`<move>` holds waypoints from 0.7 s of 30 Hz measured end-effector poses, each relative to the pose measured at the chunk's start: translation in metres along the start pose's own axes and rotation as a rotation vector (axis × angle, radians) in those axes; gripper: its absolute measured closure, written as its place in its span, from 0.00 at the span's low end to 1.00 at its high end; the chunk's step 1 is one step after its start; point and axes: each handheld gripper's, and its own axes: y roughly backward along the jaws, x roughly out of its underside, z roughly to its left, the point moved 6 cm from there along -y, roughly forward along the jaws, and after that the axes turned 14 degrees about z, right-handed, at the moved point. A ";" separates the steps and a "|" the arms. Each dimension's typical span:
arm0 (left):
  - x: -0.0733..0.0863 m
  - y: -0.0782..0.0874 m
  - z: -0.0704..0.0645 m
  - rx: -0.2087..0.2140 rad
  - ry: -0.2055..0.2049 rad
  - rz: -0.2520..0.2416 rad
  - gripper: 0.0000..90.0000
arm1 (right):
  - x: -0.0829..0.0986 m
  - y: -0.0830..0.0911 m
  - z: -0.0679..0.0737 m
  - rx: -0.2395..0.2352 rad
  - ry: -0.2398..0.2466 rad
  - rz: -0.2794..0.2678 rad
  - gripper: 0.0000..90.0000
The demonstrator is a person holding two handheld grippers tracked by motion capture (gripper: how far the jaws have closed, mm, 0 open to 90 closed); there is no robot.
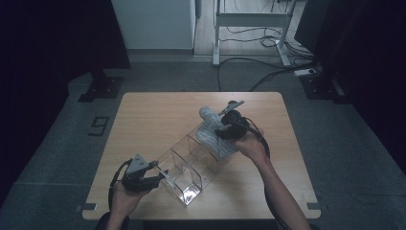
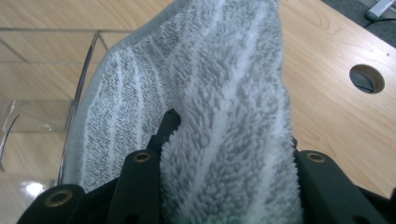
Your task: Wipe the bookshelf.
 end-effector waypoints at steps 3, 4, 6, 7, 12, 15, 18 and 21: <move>0.000 0.000 0.000 0.002 -0.001 0.000 0.48 | 0.006 0.002 0.000 -0.001 0.001 0.000 0.65; 0.000 0.000 0.000 0.003 -0.001 0.000 0.48 | 0.010 0.003 0.000 -0.002 0.000 0.000 0.65; 0.000 0.000 0.000 0.003 -0.001 -0.001 0.48 | 0.014 0.004 -0.001 -0.012 -0.005 -0.005 0.65; 0.000 0.000 -0.001 0.002 -0.003 0.000 0.48 | 0.017 0.005 -0.001 -0.016 -0.007 -0.009 0.65; 0.000 0.000 -0.001 0.006 -0.004 -0.004 0.48 | 0.031 0.007 -0.002 -0.023 -0.017 -0.019 0.65; 0.000 0.000 -0.001 0.008 -0.003 -0.007 0.48 | 0.038 0.006 -0.003 -0.027 -0.020 -0.023 0.65; 0.000 0.000 -0.001 0.009 -0.001 -0.010 0.48 | 0.045 0.004 -0.002 -0.033 -0.030 -0.018 0.65; 0.000 0.000 0.000 0.012 -0.002 -0.010 0.48 | 0.049 0.003 -0.003 -0.035 -0.032 -0.017 0.65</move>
